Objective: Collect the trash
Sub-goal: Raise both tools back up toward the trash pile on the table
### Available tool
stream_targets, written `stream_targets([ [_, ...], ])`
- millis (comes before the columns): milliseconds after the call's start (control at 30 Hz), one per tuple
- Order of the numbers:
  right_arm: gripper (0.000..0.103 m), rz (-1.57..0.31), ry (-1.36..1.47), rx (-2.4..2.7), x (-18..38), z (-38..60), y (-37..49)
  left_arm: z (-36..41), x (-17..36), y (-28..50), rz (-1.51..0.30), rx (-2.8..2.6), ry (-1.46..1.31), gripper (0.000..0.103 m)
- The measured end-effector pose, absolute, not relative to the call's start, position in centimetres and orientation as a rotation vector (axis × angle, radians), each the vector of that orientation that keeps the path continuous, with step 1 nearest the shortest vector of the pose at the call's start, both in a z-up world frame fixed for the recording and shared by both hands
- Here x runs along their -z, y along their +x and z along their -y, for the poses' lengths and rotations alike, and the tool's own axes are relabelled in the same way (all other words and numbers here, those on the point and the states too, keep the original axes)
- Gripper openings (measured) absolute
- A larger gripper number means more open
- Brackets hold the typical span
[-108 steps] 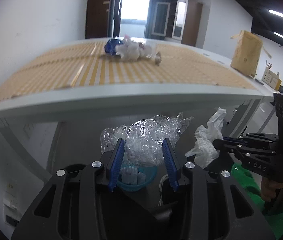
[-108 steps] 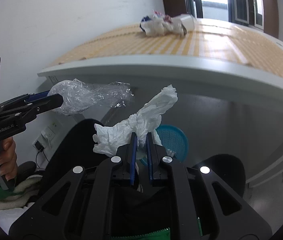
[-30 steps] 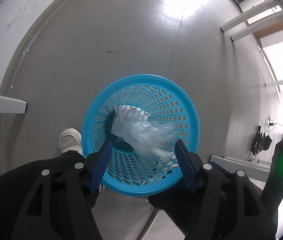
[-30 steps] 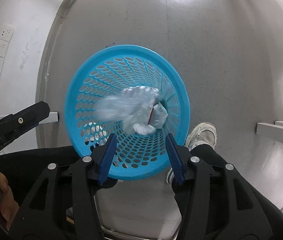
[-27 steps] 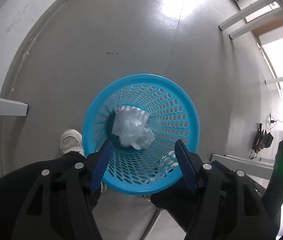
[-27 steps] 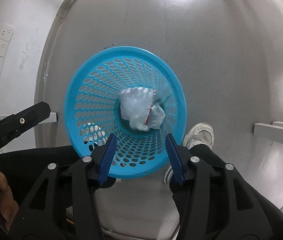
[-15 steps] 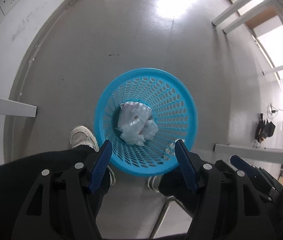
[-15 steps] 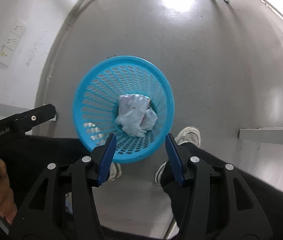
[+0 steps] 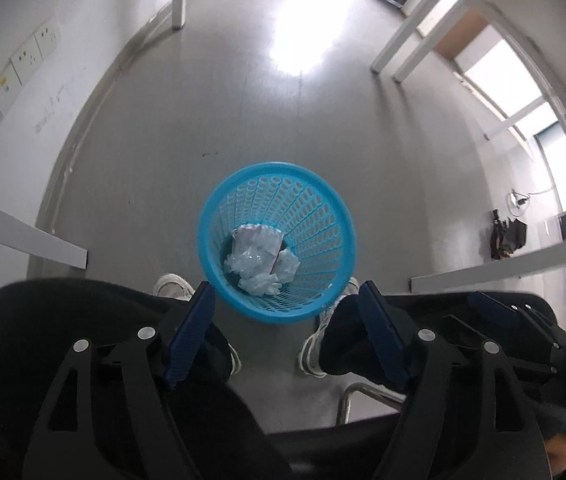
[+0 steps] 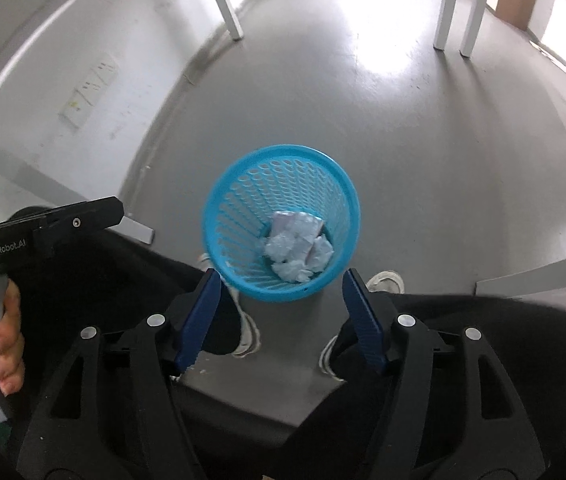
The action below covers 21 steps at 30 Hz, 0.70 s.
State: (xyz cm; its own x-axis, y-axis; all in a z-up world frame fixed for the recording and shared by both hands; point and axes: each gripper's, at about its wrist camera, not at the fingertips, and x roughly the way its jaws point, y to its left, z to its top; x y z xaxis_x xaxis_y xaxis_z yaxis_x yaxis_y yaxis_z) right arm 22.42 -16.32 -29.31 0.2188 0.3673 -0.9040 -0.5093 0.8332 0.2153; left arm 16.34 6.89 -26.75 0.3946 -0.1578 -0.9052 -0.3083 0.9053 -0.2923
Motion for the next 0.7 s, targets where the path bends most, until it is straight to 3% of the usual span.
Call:
stream_targets([
  [200, 0.069, -1.108, -0.106, -0.651, 25.0, 18.6, 19.1, -4.3, 22.9, 12.4, -1.068, -0.06, -0.355, 0.082],
  [333, 0.078, -0.999, -0.103, -0.677, 21.6, 20.2, 16.7, -2.5, 19.4, 9.6, -0.948, -0.045, -0.235, 0.096],
  [433, 0.089, -0.921, -0.076, -0.7, 19.1, 21.5, 15.1, -2.7, 16.5, 7.6, -0.838, -0.074, -0.21, 0.097],
  [700, 0.094, -0.674, -0.037, -0.727, 10.6, 24.1, 12.0, -3.8, 9.7, 4.5, -0.62, -0.071, -0.201, 0.097],
])
